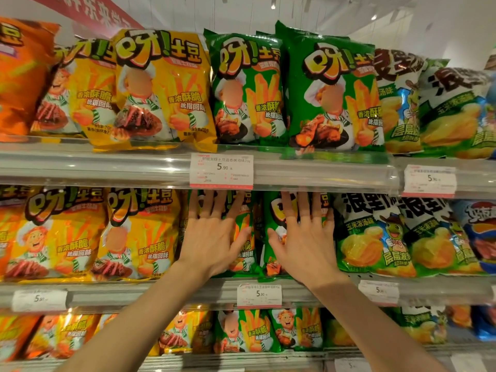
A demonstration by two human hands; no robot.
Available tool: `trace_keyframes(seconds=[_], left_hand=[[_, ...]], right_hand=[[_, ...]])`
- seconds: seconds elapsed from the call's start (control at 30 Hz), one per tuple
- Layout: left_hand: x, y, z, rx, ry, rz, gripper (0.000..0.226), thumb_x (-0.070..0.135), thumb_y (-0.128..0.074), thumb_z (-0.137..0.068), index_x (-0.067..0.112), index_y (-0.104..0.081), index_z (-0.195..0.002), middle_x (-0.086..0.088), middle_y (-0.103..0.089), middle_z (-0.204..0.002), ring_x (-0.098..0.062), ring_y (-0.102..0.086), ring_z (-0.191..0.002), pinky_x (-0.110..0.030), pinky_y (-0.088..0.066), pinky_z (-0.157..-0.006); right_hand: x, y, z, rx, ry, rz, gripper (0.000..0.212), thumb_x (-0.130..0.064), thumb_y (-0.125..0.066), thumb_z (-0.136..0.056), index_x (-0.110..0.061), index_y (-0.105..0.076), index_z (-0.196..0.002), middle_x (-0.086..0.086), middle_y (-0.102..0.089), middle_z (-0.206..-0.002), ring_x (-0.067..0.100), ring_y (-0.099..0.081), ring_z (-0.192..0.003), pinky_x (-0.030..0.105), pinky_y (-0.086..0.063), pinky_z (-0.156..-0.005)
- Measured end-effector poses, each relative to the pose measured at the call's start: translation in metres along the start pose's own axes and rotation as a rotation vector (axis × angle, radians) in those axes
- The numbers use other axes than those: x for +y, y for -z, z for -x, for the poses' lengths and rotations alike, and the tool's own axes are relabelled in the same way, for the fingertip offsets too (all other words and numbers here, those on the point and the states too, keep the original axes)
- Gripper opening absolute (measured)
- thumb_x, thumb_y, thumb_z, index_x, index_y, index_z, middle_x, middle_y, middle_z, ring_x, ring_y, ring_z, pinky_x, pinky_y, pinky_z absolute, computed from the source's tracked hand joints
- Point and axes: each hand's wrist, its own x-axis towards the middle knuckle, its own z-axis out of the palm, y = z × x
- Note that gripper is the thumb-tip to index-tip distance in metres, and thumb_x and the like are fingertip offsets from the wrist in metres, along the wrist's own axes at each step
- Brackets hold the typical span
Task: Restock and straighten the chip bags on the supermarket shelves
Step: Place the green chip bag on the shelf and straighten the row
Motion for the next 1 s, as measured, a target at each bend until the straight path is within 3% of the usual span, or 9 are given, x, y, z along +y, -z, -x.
trace_keyframes(seconds=[0.07, 0.27, 0.43, 0.53, 0.7, 0.8, 0.9, 1.0], left_hand=[[0.001, 0.000, 0.003, 0.032, -0.011, -0.003, 0.070, 0.064, -0.022, -0.101, 0.026, -0.023, -0.160, -0.020, -0.037, -0.159, -0.036, -0.021, -0.153, -0.057, -0.003, -0.124], [0.002, -0.002, 0.004, -0.008, -0.002, 0.036, 0.072, 0.063, -0.022, -0.100, 0.027, -0.014, -0.162, -0.018, -0.020, -0.166, -0.034, -0.009, -0.156, -0.058, -0.011, -0.124], [0.005, 0.006, 0.007, -0.007, 0.005, 0.076, 0.071, 0.062, -0.024, -0.101, 0.026, -0.018, -0.162, -0.016, -0.019, -0.167, -0.033, -0.006, -0.157, -0.058, -0.008, -0.125], [0.017, 0.013, 0.008, 0.051, -0.084, 0.098, 0.069, 0.058, -0.033, -0.101, 0.022, -0.027, -0.160, -0.016, -0.025, -0.165, -0.033, -0.015, -0.155, -0.056, -0.011, -0.124], [0.046, 0.014, 0.002, 0.044, -0.345, 0.093, 0.073, 0.067, -0.029, -0.101, 0.025, -0.023, -0.161, -0.014, -0.021, -0.167, -0.030, -0.026, -0.153, -0.052, -0.016, -0.123], [0.052, 0.008, -0.003, 0.001, -0.386, 0.054, 0.082, 0.074, -0.031, -0.097, 0.028, -0.014, -0.162, -0.011, -0.012, -0.170, -0.028, -0.021, -0.155, -0.051, -0.016, -0.122], [0.049, 0.003, -0.004, -0.029, -0.373, 0.032, 0.084, 0.077, -0.027, -0.096, 0.028, -0.009, -0.163, -0.009, -0.007, -0.170, -0.027, -0.009, -0.157, -0.054, -0.008, -0.124], [0.047, 0.000, -0.004, -0.041, -0.358, 0.030, 0.085, 0.078, -0.025, -0.096, 0.029, -0.006, -0.163, -0.008, -0.007, -0.170, -0.026, -0.006, -0.157, -0.053, -0.006, -0.124]], right_hand=[[0.001, -0.001, 0.000, 0.009, 0.006, 0.003, 0.078, -0.065, -0.027, -0.098, -0.021, -0.014, -0.161, 0.018, -0.018, -0.166, 0.041, -0.010, -0.153, 0.071, -0.017, -0.114], [-0.001, -0.001, -0.001, 0.010, 0.014, -0.024, 0.076, -0.065, -0.023, -0.100, -0.022, -0.012, -0.161, 0.017, -0.013, -0.167, 0.040, -0.006, -0.154, 0.069, -0.012, -0.117], [0.014, 0.007, 0.007, 0.017, 0.060, -0.191, 0.070, -0.063, -0.009, -0.101, -0.028, 0.002, -0.161, 0.008, 0.003, -0.169, 0.025, 0.014, -0.155, 0.060, 0.001, -0.122], [0.035, 0.015, 0.016, 0.015, 0.063, -0.219, 0.067, -0.060, -0.008, -0.103, -0.029, 0.003, -0.161, 0.005, 0.001, -0.169, 0.019, 0.010, -0.155, 0.054, -0.002, -0.124], [0.074, 0.018, 0.034, -0.068, 0.138, -0.089, 0.068, -0.057, -0.012, -0.105, -0.022, 0.000, -0.161, 0.006, 0.001, -0.169, 0.018, -0.003, -0.156, 0.046, -0.004, -0.125], [0.079, 0.007, 0.043, -0.114, 0.151, -0.143, 0.069, -0.061, -0.009, -0.103, -0.029, 0.016, -0.158, 0.000, 0.016, -0.168, 0.010, 0.010, -0.154, 0.040, 0.002, -0.126], [0.072, -0.003, 0.044, -0.090, 0.149, -0.208, 0.072, -0.060, -0.017, -0.104, -0.030, 0.021, -0.157, -0.003, 0.019, -0.168, 0.004, 0.016, -0.152, 0.034, 0.005, -0.125], [0.066, -0.011, 0.044, -0.079, 0.131, -0.224, 0.072, -0.060, -0.016, -0.104, -0.029, 0.022, -0.156, -0.003, 0.020, -0.167, 0.008, 0.014, -0.153, 0.037, 0.002, -0.125]])
